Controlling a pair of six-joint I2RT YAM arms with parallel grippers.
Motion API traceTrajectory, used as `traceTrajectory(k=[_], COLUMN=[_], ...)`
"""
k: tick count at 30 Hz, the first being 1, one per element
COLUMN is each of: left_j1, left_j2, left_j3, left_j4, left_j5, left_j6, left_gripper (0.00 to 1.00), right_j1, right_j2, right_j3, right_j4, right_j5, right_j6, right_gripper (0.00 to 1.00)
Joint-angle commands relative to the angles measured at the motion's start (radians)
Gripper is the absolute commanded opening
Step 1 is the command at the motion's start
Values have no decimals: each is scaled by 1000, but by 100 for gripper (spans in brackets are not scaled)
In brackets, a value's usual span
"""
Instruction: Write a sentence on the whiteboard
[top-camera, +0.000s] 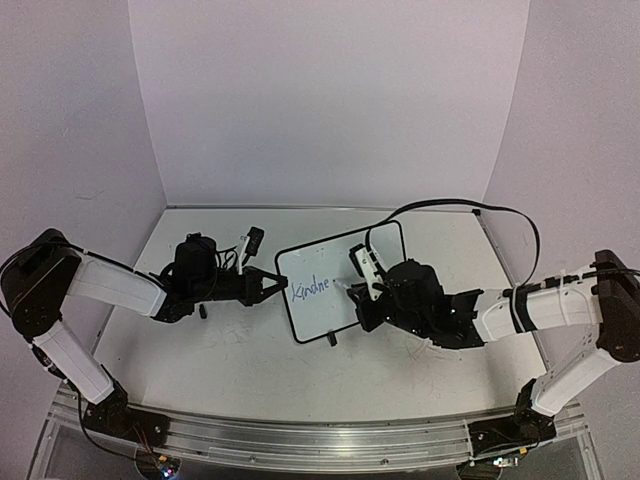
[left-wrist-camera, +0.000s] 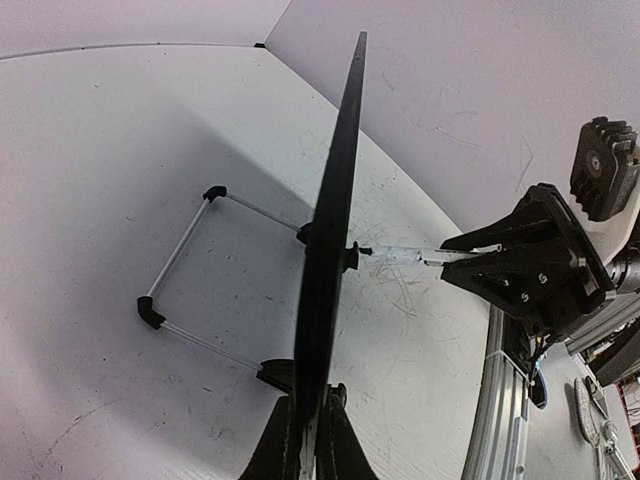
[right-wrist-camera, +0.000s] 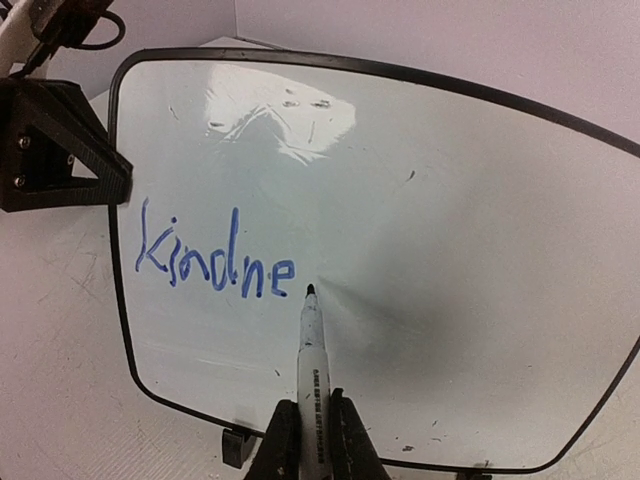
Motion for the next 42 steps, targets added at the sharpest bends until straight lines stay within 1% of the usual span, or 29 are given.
traceTrajectory(k=[1,8,18,27,33,42], left_j1=[4,4,4,4,3,4], left_j2=[-29,-28,-30,-31,-28,-30], left_j3=[-3,-5,-7,-5,-4,-4], left_j4=[-7,-8,-10,-9,-10,-10], left_j5=[5,5,3,4,5,3], left_j6=[2,2,5,6,8,7], left_gripper=[0,0,0,0,0,0], right_j1=[-1,-2,-2,-1,3,4], right_j2=[17,42,46,63,66,65], right_j3=[58,79,68,86,73,61], right_j4=[43,37,13,5,-5,-24], right_j5=[9,37,73,33,9,19], right_j6=[-12,-9,7,-13,4,16], right_gripper=[0,0,0,0,0,0])
